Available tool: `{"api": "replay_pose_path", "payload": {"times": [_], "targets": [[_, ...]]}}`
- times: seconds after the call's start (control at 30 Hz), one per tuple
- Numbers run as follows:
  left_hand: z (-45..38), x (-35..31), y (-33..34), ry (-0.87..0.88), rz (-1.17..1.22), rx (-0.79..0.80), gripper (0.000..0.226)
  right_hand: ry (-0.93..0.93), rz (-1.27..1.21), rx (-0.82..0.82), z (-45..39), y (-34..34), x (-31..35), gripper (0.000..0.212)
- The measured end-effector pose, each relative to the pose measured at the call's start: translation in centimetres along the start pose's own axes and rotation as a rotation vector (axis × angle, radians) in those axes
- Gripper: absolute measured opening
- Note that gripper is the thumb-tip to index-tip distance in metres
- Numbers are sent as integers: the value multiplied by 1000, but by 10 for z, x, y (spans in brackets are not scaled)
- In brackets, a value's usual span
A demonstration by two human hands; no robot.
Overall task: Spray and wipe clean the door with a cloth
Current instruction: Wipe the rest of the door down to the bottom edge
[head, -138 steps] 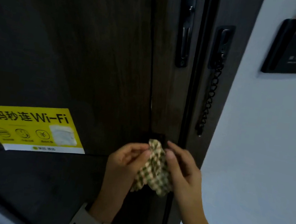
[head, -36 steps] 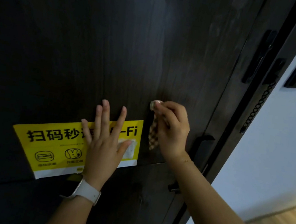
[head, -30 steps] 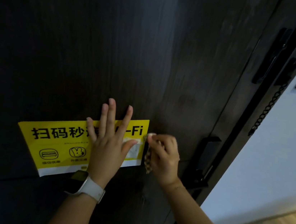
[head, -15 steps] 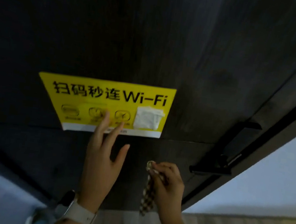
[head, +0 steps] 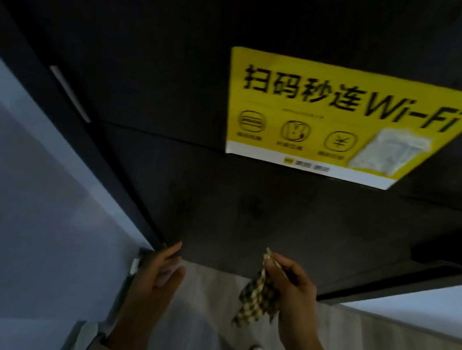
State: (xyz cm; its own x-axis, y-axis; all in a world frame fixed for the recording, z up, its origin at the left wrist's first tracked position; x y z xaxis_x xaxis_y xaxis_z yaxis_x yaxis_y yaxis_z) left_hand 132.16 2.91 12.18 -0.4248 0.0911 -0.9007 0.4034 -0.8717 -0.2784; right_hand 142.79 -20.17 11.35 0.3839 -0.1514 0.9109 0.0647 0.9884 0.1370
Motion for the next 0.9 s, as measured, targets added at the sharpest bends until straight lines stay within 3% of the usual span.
{"api": "replay_pose_path", "payload": {"times": [0.1,0.27,0.43,0.73,0.9], "targets": [[-9,31,-42,5,-16,55,41,6,-54,-68,21,36,-24,12],[-43,81,-120,62,-57,220,38,6,-125,-210,63,108,-76,15],[-73,123,-168,30,-36,204,43,19,-166,-257,91,167,-113,18],[-132,189,-143,143,-60,258,38,-8,-141,-266,55,186,-199,11],[-193,238,-97,467,-190,185,41,-90,-157,-239,-19,180,-283,13]]}}
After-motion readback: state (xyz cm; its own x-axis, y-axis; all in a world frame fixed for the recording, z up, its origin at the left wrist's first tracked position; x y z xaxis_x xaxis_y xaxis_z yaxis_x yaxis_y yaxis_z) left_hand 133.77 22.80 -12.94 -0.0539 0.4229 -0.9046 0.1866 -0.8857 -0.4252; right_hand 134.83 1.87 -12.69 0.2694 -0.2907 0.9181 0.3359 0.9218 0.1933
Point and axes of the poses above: each hand's wrist, its own z-axis away from the middle knuckle, its own y-axis out of the palm, x = y × z, the point moved 6 cm from there along -z, towards the middle knuckle, and after that the axes turned 1 degree about -z, right-handed, at the moved point
